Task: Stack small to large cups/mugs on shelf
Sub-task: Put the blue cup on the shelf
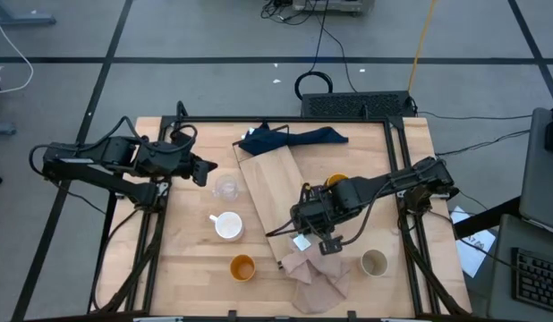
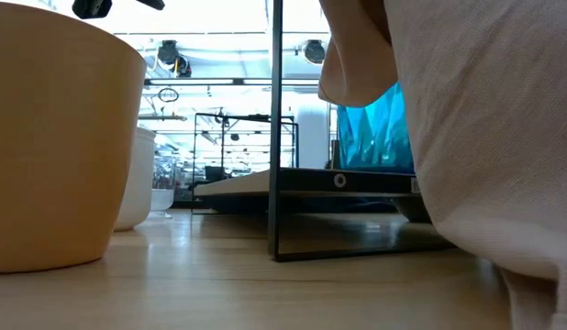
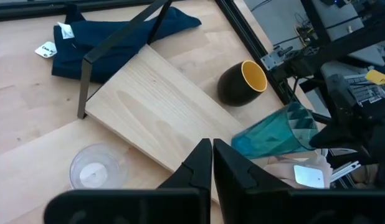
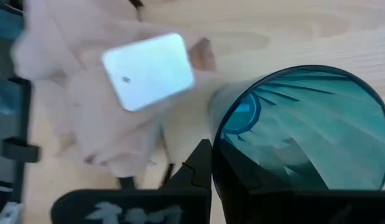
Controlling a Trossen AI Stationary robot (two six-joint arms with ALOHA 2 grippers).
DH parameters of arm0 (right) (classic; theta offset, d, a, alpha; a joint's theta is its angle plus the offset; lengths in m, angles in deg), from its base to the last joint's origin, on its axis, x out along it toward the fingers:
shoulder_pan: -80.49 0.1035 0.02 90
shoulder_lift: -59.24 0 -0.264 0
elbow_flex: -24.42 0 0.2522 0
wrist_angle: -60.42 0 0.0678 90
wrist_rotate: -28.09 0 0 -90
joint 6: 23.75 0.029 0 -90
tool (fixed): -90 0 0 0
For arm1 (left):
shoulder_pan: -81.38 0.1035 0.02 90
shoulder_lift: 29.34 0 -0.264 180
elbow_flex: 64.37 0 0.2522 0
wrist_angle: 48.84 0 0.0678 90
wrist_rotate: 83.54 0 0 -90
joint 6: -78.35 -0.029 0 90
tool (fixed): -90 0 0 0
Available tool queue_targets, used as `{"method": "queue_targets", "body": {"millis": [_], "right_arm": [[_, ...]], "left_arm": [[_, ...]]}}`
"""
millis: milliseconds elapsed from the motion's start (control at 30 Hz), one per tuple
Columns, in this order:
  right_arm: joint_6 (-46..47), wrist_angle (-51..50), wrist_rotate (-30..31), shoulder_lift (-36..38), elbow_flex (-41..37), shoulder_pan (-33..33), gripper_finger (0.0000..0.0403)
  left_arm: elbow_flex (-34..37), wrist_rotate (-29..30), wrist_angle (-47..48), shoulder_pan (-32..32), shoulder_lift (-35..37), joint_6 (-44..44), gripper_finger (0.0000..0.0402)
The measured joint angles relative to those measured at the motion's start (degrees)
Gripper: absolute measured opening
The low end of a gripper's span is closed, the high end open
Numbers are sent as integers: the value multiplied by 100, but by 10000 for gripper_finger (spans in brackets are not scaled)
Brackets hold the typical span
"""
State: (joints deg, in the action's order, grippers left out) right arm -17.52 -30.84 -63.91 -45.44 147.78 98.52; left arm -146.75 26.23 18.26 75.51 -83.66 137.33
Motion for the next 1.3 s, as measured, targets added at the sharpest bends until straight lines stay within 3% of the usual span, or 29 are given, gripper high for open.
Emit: {"method": "queue_targets", "body": {"millis": [300,1300], "right_arm": [[49,-135,-260,5,5,122,0],[-1,274,-299,11,-379,84,0]], "left_arm": [[0,0,0,0,0,-71,15],[0,-175,0,0,0,-46,15]]}}
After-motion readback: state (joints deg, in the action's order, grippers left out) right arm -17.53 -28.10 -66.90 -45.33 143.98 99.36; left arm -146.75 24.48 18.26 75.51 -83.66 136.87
